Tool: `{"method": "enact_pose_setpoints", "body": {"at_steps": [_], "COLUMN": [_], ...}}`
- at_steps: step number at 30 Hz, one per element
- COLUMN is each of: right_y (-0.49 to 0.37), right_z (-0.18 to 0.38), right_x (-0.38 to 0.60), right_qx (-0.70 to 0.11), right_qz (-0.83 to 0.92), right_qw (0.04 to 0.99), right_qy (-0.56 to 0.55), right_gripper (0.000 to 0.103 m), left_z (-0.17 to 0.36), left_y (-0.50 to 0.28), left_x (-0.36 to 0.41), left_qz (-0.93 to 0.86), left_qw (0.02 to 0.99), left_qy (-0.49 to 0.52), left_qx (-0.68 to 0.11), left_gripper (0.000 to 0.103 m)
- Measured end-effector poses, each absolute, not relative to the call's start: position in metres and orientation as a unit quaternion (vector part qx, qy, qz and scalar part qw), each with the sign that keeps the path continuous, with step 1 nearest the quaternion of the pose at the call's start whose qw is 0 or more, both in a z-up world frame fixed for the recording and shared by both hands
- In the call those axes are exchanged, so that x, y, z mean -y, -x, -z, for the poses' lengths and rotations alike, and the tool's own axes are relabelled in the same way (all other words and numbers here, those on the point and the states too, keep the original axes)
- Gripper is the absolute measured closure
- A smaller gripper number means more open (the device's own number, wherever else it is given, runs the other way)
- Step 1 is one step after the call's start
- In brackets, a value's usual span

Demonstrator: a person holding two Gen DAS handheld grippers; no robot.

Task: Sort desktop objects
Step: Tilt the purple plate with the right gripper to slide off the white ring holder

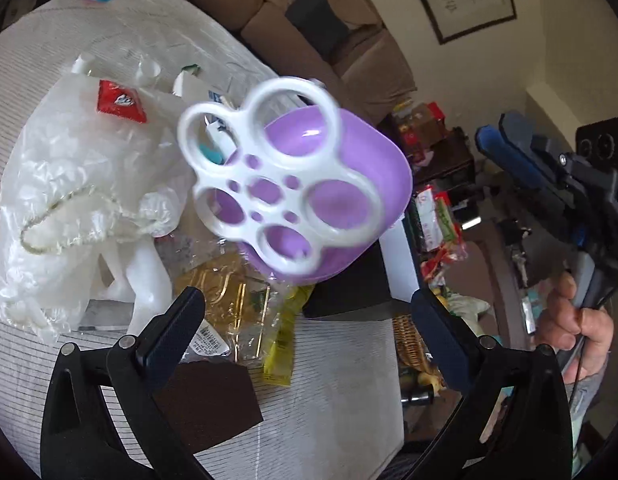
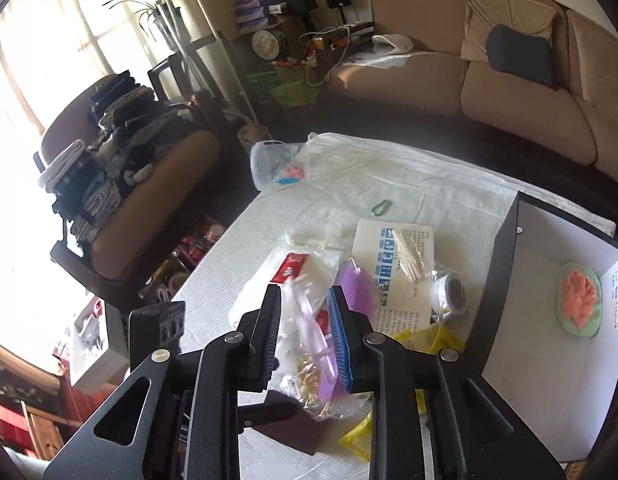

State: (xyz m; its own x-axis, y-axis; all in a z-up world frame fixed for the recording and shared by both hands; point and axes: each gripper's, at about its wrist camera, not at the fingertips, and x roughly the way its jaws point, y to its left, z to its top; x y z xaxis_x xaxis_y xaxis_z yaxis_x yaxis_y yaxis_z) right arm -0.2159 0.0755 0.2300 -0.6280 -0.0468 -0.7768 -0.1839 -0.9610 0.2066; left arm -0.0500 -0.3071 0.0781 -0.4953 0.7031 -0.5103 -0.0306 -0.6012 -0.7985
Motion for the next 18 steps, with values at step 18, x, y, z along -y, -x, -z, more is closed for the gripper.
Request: {"method": "enact_pose_setpoints", "body": {"at_steps": [18], "right_y": [0.218], "right_z": [-0.126], "right_x": [-0.079], "right_qx": [-0.015], "right_qz": [-0.845], "right_qw": [0.097], "right_qy": [0.525], "right_gripper": [0.052], "left_z": [-0.105], "left_y": [0.031], "left_x": [0.374], "left_qz": [-0.815], "left_qw": [0.13], "left_qy": [0.412], "left_qx": [0.387], "left_gripper": [0.0]}}
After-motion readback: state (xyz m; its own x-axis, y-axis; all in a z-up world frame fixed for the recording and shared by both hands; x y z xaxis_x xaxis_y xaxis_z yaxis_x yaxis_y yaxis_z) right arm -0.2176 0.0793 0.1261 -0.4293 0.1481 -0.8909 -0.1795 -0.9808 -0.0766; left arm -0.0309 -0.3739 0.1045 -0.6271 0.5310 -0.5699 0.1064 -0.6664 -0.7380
